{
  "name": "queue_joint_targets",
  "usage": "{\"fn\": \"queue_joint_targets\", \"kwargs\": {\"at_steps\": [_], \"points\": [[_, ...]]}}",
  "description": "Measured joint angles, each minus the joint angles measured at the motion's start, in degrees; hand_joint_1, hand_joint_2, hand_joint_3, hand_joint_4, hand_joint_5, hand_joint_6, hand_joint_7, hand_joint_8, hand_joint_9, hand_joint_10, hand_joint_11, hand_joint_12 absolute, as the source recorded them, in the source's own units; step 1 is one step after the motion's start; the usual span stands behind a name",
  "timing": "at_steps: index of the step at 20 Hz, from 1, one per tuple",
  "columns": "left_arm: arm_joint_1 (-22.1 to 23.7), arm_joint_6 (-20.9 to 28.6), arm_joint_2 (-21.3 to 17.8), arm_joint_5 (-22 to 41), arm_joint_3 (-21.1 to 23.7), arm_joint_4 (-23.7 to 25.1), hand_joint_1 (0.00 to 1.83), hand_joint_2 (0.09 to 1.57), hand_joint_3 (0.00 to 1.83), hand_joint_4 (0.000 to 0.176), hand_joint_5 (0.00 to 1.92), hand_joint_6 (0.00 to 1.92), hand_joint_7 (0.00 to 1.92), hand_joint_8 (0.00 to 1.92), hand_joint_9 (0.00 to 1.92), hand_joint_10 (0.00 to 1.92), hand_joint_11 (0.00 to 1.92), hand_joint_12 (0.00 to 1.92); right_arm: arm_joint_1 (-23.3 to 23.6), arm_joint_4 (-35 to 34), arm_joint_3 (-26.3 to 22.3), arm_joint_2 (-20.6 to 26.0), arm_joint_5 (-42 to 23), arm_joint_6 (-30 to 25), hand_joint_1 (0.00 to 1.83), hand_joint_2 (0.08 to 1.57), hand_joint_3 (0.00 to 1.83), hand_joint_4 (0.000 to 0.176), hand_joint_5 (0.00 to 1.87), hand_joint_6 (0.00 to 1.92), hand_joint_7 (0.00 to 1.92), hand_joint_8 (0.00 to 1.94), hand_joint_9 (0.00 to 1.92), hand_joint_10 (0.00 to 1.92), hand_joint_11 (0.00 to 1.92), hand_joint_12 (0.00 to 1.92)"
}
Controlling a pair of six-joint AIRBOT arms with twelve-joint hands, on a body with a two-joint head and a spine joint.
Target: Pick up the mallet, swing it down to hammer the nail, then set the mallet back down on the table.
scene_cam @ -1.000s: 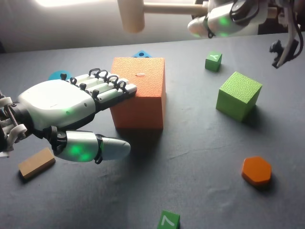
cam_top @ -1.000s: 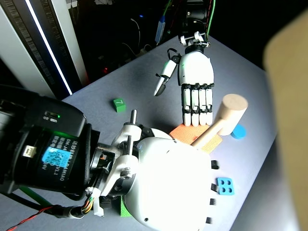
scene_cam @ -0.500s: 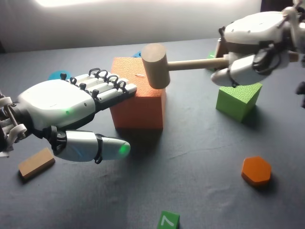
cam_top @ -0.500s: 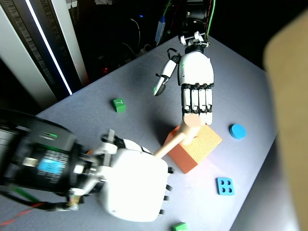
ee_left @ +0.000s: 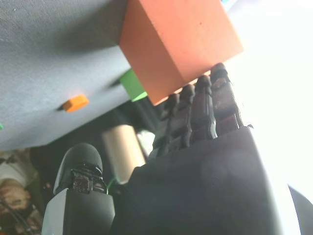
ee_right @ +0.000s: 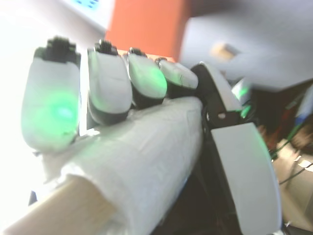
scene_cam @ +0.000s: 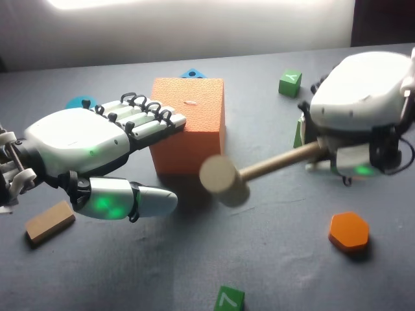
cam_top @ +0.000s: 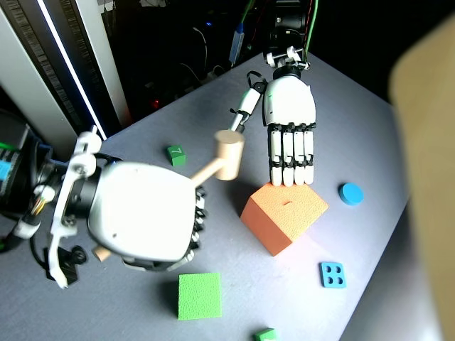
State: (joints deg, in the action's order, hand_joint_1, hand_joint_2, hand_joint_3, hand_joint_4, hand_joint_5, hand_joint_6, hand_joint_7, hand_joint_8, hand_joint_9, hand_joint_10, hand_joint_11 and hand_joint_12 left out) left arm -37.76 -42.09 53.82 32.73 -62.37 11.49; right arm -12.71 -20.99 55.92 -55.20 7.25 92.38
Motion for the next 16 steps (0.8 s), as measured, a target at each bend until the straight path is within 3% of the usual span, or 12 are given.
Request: {"fn": "queue_joint_targets", "kwargs": {"at_steps": [4,14,15,16], "points": [[0.9,0.2,0.0,-0.7,-0.1,0.1,0.0,1.19,0.0,0.0,0.05,0.0,0.05,0.01,0.04,0.01,0.01,0.0,-4.4,0.0,1.1,-3.0,-3.0,5.1,0.42,1.57,0.01,0.0,1.12,1.92,1.41,1.94,1.53,1.92,1.58,1.92],[4.9,0.7,-1.0,-2.7,-0.4,1.2,0.0,1.19,0.0,0.0,0.03,0.0,0.03,0.0,0.02,0.0,0.0,0.0,-8.8,-0.4,7.3,-13.1,-10.5,7.7,0.51,1.53,0.0,0.0,1.12,1.92,1.39,1.94,1.5,1.92,1.54,1.92],[5.4,1.5,-1.2,-2.8,-0.4,1.6,0.0,1.19,0.0,0.0,0.04,0.01,0.04,0.0,0.02,0.0,0.0,0.0,-9.0,-0.4,7.4,-13.5,-10.9,7.8,0.51,1.51,0.0,0.0,1.12,1.92,1.37,1.94,1.48,1.92,1.53,1.92],[6.5,5.2,-1.6,-3.3,-0.8,5.6,0.0,1.19,0.0,0.0,0.06,0.01,0.06,0.01,0.04,0.01,0.02,0.01,-9.0,-0.5,7.7,-14.0,-11.1,7.9,0.48,1.48,0.0,0.0,1.1,1.92,1.31,1.94,1.43,1.92,1.47,1.92]]}}
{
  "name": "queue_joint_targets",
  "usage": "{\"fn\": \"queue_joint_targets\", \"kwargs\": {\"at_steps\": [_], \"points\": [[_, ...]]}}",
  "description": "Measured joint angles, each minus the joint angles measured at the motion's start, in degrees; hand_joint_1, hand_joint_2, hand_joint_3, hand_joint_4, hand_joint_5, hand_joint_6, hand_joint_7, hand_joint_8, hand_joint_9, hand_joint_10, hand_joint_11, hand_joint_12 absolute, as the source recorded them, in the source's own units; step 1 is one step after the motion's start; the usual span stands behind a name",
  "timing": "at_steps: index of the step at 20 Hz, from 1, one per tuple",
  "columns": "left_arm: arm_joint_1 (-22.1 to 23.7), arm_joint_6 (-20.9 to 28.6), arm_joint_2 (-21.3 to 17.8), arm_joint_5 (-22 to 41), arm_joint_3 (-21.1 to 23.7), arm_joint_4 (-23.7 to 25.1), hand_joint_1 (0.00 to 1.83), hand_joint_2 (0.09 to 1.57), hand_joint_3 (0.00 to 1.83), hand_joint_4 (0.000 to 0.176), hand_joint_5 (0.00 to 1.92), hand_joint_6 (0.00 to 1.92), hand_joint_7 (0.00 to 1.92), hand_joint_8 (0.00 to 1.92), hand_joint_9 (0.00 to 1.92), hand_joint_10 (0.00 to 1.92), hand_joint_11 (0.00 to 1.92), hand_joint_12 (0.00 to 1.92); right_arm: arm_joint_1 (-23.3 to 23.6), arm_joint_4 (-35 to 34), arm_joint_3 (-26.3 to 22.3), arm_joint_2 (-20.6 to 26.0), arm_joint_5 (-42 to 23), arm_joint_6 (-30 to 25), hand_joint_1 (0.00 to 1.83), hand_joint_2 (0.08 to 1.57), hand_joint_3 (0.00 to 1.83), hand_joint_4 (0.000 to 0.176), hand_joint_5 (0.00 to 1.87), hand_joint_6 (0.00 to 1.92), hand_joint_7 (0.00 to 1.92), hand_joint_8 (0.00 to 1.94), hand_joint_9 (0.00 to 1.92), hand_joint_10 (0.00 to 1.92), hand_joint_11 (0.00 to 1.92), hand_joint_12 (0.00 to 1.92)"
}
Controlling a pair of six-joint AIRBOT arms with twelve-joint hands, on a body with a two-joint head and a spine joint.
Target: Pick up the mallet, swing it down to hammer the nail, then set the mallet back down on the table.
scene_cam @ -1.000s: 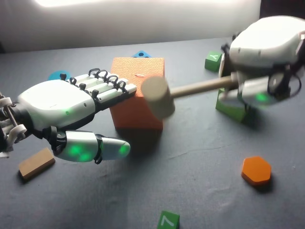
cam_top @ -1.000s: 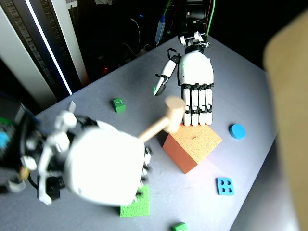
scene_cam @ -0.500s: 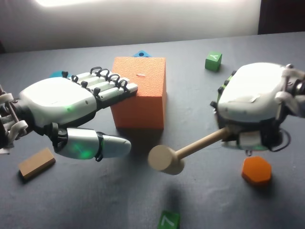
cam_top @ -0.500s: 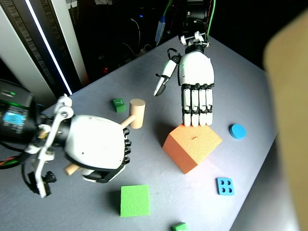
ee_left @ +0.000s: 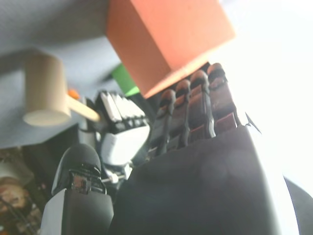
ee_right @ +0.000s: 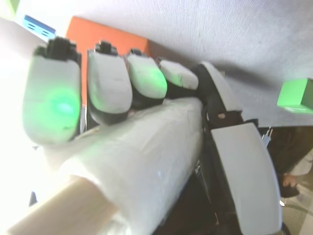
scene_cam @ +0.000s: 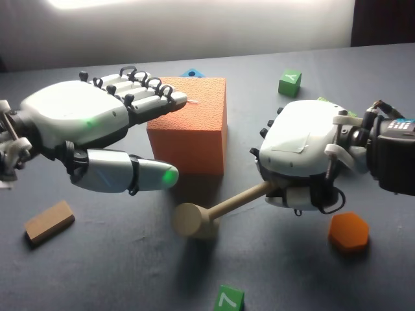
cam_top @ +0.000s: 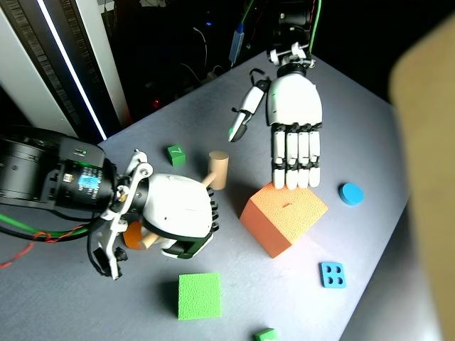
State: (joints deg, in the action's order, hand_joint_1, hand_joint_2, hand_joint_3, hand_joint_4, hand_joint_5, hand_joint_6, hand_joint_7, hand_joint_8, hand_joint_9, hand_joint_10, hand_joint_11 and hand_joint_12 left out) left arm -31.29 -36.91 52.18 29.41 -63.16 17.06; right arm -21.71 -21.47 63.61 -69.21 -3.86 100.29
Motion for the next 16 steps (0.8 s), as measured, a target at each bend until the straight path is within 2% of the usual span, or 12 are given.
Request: {"fn": "queue_joint_targets", "kwargs": {"at_steps": [4,6,7,8,9,10,11,13,15,16], "points": [[2.6,7.5,-1.1,-0.7,0.0,8.5,0.0,1.19,0.0,0.0,0.05,0.0,0.05,0.0,0.02,0.0,0.0,0.0,-0.7,0.0,0.0,-0.6,-0.8,0.2,0.43,1.3,0.0,0.0,0.87,1.92,1.02,1.94,1.12,1.92,1.16,1.92],[3.3,9.7,-3.1,-0.7,1.1,10.1,0.0,1.19,0.0,0.0,0.02,0.0,0.02,0.0,0.01,0.0,0.0,0.0,-1.5,0.0,0.1,-0.6,-1.2,0.2,0.46,1.28,0.0,0.0,0.7,1.92,0.81,1.94,0.86,1.92,0.85,1.92],[3.4,9.8,-3.9,-0.7,1.7,10.2,0.0,1.19,0.0,0.0,0.04,0.01,0.05,0.01,0.03,0.01,0.0,0.0,-1.5,-0.2,0.1,-0.6,-1.2,0.2,0.49,1.26,0.0,0.0,0.59,1.7,0.69,1.86,0.68,1.89,0.62,1.87],[3.7,9.8,-4.8,-0.8,2.3,10.2,0.0,1.19,0.0,0.0,0.04,0.01,0.05,0.01,0.03,0.01,0.0,0.0,-1.5,-0.2,0.1,-0.6,-1.5,0.2,0.51,1.25,0.0,0.0,0.55,1.58,0.61,1.8,0.61,1.85,0.54,1.81],[3.8,9.8,-5.9,-0.7,3.3,10.2,0.0,1.19,0.0,0.0,0.04,0.01,0.05,0.01,0.03,0.01,0.0,0.0,-1.4,-0.2,0.1,-0.6,-1.9,0.2,0.57,1.23,0.0,0.0,0.55,1.42,0.6,1.66,0.6,1.69,0.53,1.65],[3.9,9.8,-6.6,-0.7,3.9,10.3,0.0,1.19,0.0,0.0,0.04,0.01,0.05,0.01,0.04,0.01,0.0,0.0,-1.4,-0.2,0.1,-0.6,-2.1,0.3,0.56,1.23,0.0,0.0,0.54,1.35,0.59,1.57,0.59,1.59,0.52,1.56],[4.1,11.9,-7.3,-0.7,4.4,12.0,0.0,1.19,0.0,0.0,0.06,0.01,0.06,0.01,0.04,0.01,0.01,0.01,-1.4,-0.2,0.1,-0.7,-2.1,0.5,0.57,1.21,0.0,0.0,0.56,1.28,0.62,1.41,0.61,1.44,0.5,1.46],[5.4,21.0,-8.0,-0.7,4.4,21.5,0.0,1.19,0.0,0.0,0.05,0.0,0.05,0.0,0.03,0.0,0.0,0.0,-1.4,-0.2,0.1,-0.6,-2.0,0.5,0.53,1.21,0.0,0.0,0.62,1.14,0.67,1.25,0.63,1.3,0.5,1.37],[6.2,25.2,-8.1,-0.1,4.7,26.5,0.0,1.19,0.0,0.0,0.05,0.0,0.06,0.01,0.04,0.01,0.0,0.0,-1.4,-0.2,0.1,-0.6,-2.1,0.5,0.53,1.19,0.0,0.0,0.54,1.06,0.62,1.17,0.62,1.18,0.49,1.26],[6.2,25.4,-8.1,0.2,4.9,27.0,0.0,1.19,0.0,0.0,0.05,0.0,0.05,0.0,0.03,0.0,0.0,0.0,-1.4,-0.2,0.1,-0.6,-2.0,0.5,0.52,1.18,0.0,0.0,0.55,0.98,0.65,1.06,0.65,1.08,0.5,1.2]]}}
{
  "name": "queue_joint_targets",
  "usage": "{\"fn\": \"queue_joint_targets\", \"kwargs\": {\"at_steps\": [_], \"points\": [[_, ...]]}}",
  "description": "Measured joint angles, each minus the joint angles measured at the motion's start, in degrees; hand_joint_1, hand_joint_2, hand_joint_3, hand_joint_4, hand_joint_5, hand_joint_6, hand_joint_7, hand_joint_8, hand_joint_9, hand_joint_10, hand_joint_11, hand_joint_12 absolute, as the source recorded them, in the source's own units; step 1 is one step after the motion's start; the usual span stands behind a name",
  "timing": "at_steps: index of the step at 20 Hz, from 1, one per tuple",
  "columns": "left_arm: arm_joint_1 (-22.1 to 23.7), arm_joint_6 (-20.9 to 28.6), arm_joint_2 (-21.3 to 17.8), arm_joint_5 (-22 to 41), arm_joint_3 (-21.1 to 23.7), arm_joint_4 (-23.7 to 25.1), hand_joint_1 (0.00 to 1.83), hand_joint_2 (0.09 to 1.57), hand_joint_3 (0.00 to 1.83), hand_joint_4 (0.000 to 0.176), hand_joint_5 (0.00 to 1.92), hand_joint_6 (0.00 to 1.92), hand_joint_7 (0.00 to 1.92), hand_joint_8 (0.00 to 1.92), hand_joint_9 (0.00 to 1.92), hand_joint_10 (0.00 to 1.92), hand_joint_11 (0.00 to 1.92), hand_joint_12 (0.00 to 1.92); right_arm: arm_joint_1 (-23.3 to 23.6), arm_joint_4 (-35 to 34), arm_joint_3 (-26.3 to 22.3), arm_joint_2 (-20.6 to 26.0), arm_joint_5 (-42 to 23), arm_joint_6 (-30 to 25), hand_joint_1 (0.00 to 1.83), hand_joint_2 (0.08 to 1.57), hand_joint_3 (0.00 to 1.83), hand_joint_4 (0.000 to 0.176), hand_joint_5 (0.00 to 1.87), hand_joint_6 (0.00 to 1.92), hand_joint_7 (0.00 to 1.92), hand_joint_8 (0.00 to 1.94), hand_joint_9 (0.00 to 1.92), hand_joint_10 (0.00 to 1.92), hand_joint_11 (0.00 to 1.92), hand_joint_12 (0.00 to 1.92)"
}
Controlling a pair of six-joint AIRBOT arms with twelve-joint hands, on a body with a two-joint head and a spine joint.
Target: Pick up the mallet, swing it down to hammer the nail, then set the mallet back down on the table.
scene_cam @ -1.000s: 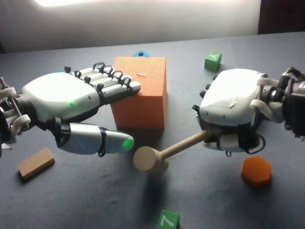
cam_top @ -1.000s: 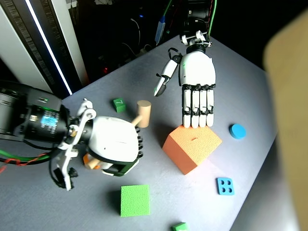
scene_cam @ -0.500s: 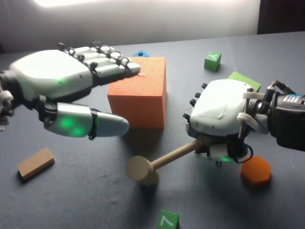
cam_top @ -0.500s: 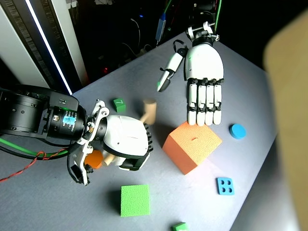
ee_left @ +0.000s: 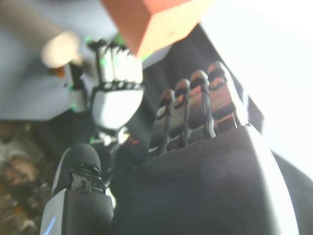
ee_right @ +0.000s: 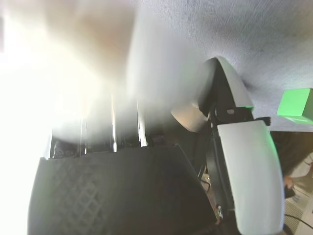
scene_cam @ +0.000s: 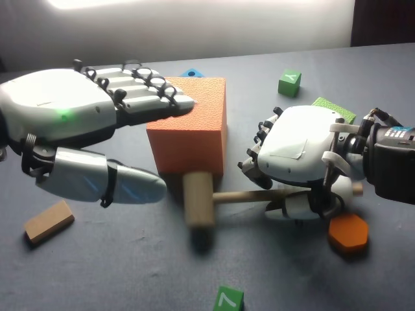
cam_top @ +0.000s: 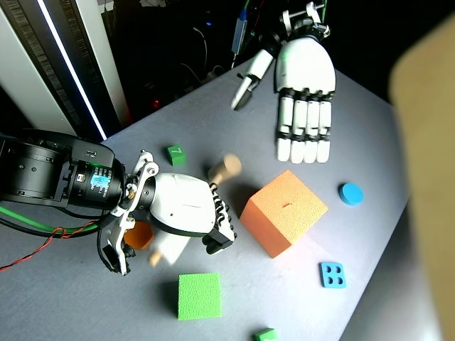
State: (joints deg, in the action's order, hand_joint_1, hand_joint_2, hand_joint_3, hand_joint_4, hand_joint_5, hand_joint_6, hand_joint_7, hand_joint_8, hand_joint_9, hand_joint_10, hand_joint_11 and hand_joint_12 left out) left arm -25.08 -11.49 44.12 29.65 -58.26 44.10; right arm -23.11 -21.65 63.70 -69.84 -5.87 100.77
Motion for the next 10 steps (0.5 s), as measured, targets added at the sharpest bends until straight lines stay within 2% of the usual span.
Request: {"fn": "queue_joint_targets", "kwargs": {"at_steps": [3,5,8,10], "points": [[0.3,0.1,0.0,0.9,0.5,0.2,0.0,1.19,0.0,0.0,0.06,0.01,0.06,0.0,0.03,0.0,0.0,0.0,0.1,0.0,-0.1,0.4,0.2,-0.3,0.52,1.16,0.0,0.0,0.75,0.39,0.85,0.44,0.77,0.6,0.49,1.06],[0.3,0.1,0.0,1.1,0.6,0.3,0.0,1.19,0.0,0.0,0.06,0.0,0.05,0.01,0.04,0.01,0.0,0.0,0.4,0.0,-0.9,1.8,0.1,-0.4,0.54,1.14,0.0,0.0,0.81,0.15,0.92,0.17,0.85,0.35,0.51,0.94],[0.5,0.1,-0.1,1.4,0.6,0.4,0.0,1.19,0.0,0.0,0.08,0.01,0.08,0.01,0.07,0.01,0.03,0.01,1.8,0.0,-4.0,5.5,0.6,-2.7,0.53,1.13,0.0,0.0,0.85,0.04,0.96,0.04,0.91,0.15,0.5,0.88],[0.5,0.1,-0.1,1.7,0.6,1.4,0.0,1.2,0.0,0.0,0.06,0.01,0.08,0.01,0.06,0.01,0.02,0.01,4.3,0.0,-8.2,10.1,0.5,-6.4,0.53,1.13,0.0,0.0,0.9,0.05,1.02,0.05,0.95,0.14,0.54,0.9]]}}
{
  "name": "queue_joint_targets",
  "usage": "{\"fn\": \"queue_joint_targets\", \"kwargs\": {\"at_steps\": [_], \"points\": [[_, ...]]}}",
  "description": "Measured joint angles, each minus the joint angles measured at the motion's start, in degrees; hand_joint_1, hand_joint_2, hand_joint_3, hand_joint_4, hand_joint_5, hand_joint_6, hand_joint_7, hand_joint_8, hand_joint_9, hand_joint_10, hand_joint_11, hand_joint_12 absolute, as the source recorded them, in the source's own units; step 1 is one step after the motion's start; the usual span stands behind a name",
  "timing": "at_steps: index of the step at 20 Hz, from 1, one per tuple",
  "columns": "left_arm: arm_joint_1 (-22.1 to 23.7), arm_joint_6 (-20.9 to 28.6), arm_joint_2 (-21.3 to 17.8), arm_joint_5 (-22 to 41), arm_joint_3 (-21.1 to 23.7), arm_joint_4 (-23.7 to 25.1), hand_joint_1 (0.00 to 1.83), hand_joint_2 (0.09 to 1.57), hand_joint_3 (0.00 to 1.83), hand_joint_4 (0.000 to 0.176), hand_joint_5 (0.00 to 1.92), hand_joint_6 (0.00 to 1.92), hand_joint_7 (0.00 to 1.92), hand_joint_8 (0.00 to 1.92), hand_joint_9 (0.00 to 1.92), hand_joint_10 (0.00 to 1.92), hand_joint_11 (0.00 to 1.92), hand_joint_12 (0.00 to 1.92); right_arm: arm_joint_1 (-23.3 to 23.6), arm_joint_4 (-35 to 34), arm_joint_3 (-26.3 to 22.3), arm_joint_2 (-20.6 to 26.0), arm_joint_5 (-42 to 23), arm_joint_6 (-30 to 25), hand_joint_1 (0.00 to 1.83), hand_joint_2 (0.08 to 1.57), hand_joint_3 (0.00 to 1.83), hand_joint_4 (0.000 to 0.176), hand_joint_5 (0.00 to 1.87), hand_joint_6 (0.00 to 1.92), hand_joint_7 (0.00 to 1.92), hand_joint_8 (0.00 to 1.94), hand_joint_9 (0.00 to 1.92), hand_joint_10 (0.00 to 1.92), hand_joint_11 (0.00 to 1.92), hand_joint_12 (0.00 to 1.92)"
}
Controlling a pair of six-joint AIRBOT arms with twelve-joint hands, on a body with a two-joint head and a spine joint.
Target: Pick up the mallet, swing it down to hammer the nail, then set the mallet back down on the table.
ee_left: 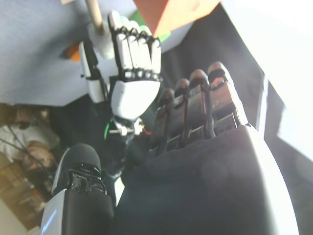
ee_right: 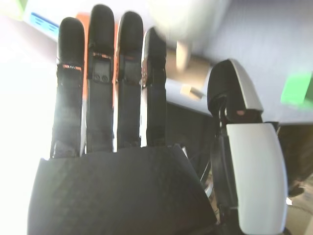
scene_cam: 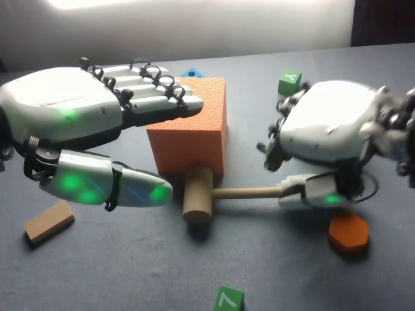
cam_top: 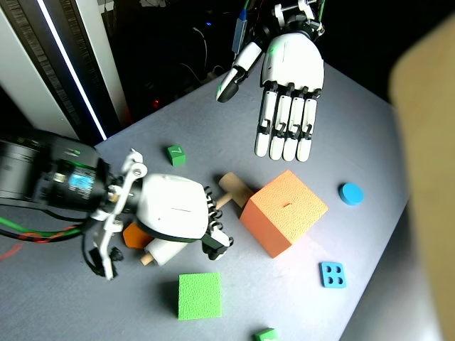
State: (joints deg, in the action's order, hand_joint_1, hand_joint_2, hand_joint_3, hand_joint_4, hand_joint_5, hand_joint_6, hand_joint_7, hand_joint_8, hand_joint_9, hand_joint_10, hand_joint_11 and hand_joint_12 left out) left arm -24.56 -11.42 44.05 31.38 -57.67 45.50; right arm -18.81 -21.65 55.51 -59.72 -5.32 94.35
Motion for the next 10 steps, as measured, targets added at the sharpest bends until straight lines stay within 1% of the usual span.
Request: {"fn": "queue_joint_targets", "kwargs": {"at_steps": [2,3,4,5,6,7,8,9,10], "points": [[0.0,0.0,0.0,0.5,0.0,0.4,0.0,1.21,0.0,0.0,0.18,0.0,0.2,0.01,0.18,0.01,0.08,0.06,2.1,0.0,-3.4,4.4,0.2,-3.3,0.52,1.15,0.0,0.0,0.94,0.04,1.07,0.04,1.0,0.14,0.54,0.97],[0.0,0.0,0.0,0.5,0.0,0.5,0.0,1.21,0.0,0.0,0.25,0.0,0.32,0.01,0.29,0.01,0.13,0.11,3.0,0.0,-5.6,7.3,0.3,-6.0,0.52,1.15,0.0,0.0,0.97,0.04,1.1,0.05,1.02,0.16,0.54,1.03],[0.0,-0.3,0.0,0.6,0.0,0.6,0.0,1.22,0.0,0.0,0.32,0.03,0.43,0.01,0.39,0.0,0.12,0.32,3.5,0.0,-7.3,9.4,0.6,-7.4,0.53,1.15,0.0,0.0,0.99,0.05,1.12,0.07,1.01,0.27,0.55,1.1],[0.0,-0.9,0.0,0.6,0.0,0.6,0.0,1.25,0.0,0.0,0.46,0.01,0.58,0.02,0.5,0.02,0.15,0.48,3.9,0.0,-9.4,12.1,0.8,-8.4,0.55,1.15,0.0,0.0,0.98,0.17,0.9,0.7,0.81,0.86,0.53,1.33],[0.0,-1.3,0.0,0.6,0.0,0.6,0.03,1.26,0.0,0.0,0.56,0.01,0.68,0.02,0.6,0.02,0.2,0.58,4.0,0.1,-11.3,14.5,1.1,-8.7,0.56,1.16,0.0,0.0,0.84,0.6,0.74,1.16,0.67,1.27,0.5,1.5],[0.0,-1.8,0.0,0.5,0.0,0.6,0.12,1.25,0.01,0.0,0.62,0.17,0.69,0.29,0.65,0.28,0.18,0.77,4.2,0.0,-12.8,16.1,1.4,-8.8,0.51,1.19,0.0,0.0,0.7,1.06,0.62,1.49,0.58,1.57,0.5,1.67],[0.2,-2.0,0.0,-0.5,0.0,0.6,0.16,1.25,0.0,0.0,0.45,0.82,0.51,0.94,0.51,0.88,0.23,0.95,4.5,-0.7,-14.4,17.8,1.9,-8.8,0.47,1.2,0.0,0.0,0.6,1.34,0.57,1.67,0.54,1.75,0.5,1.77],[0.3,-2.3,-0.1,-1.3,-0.1,0.6,0.13,1.25,0.0,0.0,0.3,1.48,0.38,1.44,0.39,1.41,0.2,1.34,5.0,-0.8,-15.7,19.1,2.0,-8.8,0.47,1.21,0.0,0.0,0.5,1.62,0.51,1.89,0.53,1.89,0.53,1.89],[0.4,-2.5,-0.1,-2.8,-0.2,0.7,0.17,1.25,0.0,0.0,0.24,1.77,0.28,1.74,0.3,1.78,0.16,1.76,5.0,-0.9,-17.5,20.7,1.7,-8.8,0.49,1.21,0.0,0.0,0.46,1.79,0.5,1.93,0.55,1.91,0.56,1.92]]}}
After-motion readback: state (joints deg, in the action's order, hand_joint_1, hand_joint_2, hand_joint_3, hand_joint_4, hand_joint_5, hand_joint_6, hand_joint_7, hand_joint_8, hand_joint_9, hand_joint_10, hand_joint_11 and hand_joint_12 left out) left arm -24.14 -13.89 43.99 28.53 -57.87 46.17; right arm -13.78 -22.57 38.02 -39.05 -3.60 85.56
